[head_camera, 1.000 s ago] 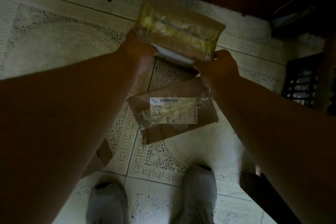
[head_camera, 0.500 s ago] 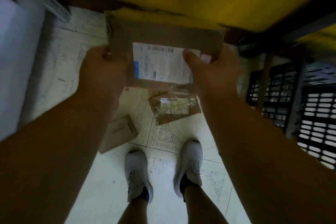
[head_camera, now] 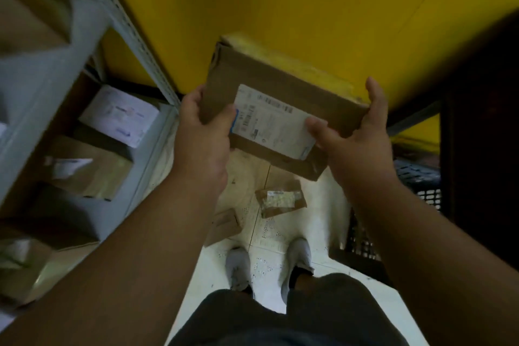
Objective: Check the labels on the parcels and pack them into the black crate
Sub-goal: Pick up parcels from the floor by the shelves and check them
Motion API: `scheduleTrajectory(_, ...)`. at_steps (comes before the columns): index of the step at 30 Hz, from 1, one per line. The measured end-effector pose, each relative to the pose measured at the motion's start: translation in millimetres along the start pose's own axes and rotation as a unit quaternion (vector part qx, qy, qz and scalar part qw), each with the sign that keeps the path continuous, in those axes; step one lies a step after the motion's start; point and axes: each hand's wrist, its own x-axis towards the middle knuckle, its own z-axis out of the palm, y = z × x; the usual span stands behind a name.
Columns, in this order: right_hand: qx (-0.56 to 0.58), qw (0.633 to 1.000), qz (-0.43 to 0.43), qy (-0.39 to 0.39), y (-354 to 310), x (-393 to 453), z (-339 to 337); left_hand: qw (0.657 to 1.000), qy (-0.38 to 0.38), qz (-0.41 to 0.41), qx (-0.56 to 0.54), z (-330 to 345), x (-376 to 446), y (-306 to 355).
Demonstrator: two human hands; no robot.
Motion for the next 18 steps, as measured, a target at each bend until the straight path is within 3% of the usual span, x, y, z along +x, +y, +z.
scheduleTrajectory(6,-0.054,0.995,-0.08,-0.003,-95,-42,-21,0.991,0.034,0.126,-0.013,-28,-45,83)
scheduleTrajectory(11,-0.026,0.984,-0.171,-0.037,-158,-66,-13,0.974,0.047,0.154,-0.157,-49,-78,136)
scheduleTrajectory(18,-0.05,0.944,-0.282,-0.163,-194,-86,-7,0.946,0.092,0.202,-0.236,-73,-144,144)
